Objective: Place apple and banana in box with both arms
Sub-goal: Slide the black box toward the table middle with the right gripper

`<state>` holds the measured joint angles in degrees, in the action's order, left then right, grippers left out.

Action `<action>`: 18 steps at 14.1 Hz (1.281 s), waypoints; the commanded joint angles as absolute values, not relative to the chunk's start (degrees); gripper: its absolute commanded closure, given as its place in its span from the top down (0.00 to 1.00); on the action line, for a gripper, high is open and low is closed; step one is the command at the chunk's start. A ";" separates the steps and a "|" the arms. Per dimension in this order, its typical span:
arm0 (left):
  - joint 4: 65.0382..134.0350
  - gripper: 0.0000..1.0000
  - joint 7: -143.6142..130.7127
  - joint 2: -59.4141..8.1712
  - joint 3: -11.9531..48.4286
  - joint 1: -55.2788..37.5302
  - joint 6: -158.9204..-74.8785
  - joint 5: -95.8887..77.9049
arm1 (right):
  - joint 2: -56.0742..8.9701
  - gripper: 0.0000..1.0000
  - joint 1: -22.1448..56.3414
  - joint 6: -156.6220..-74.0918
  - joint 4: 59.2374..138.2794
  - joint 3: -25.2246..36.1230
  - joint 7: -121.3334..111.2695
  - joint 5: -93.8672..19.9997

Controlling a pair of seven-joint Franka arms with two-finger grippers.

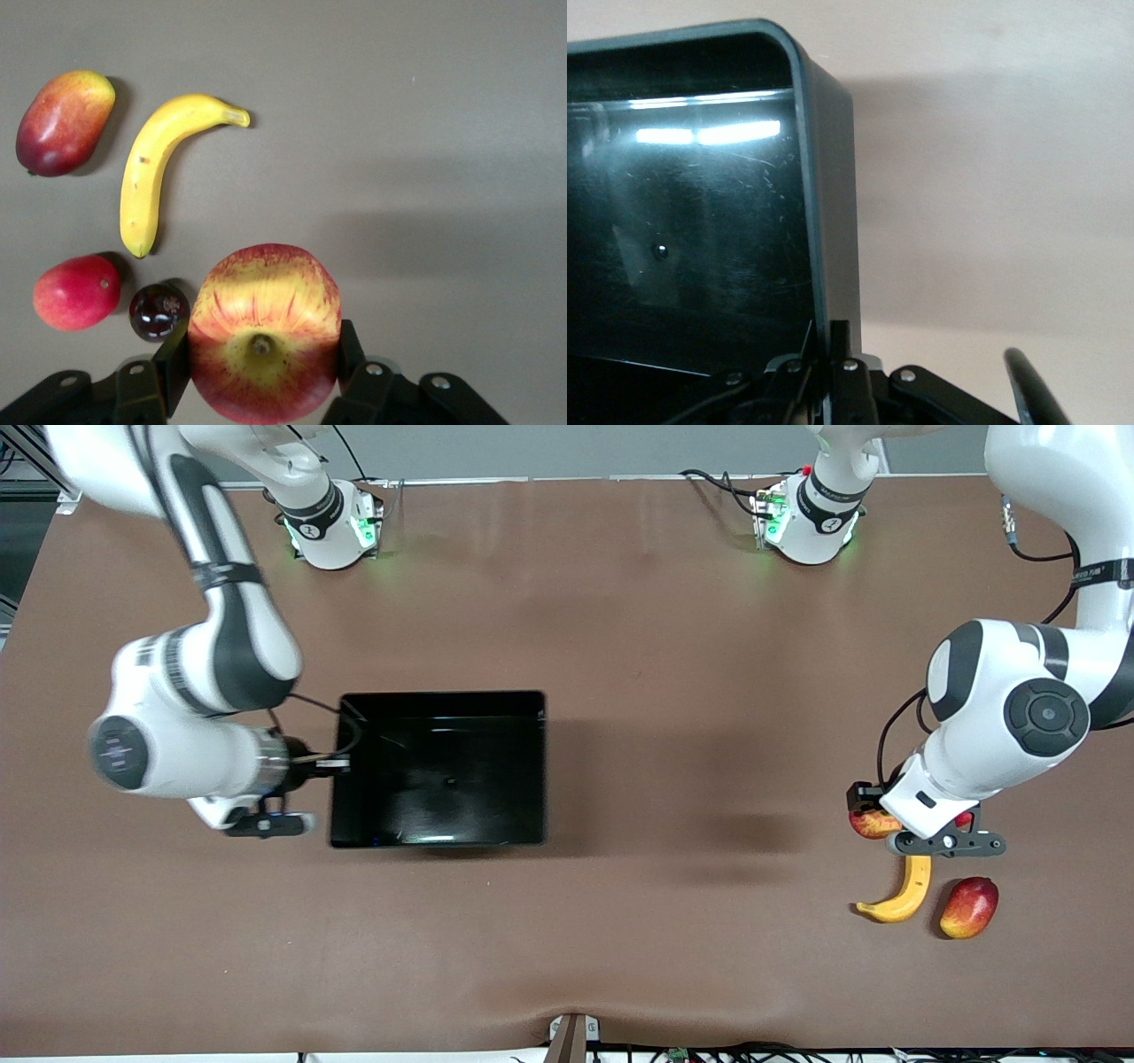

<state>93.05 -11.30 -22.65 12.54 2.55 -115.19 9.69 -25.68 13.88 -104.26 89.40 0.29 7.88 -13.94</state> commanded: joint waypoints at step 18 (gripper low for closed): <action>89.92 0.00 -43.23 -27.23 24.96 -7.01 -110.92 11.16 | -39.29 1.00 33.93 -124.37 81.14 1.49 29.36 -18.54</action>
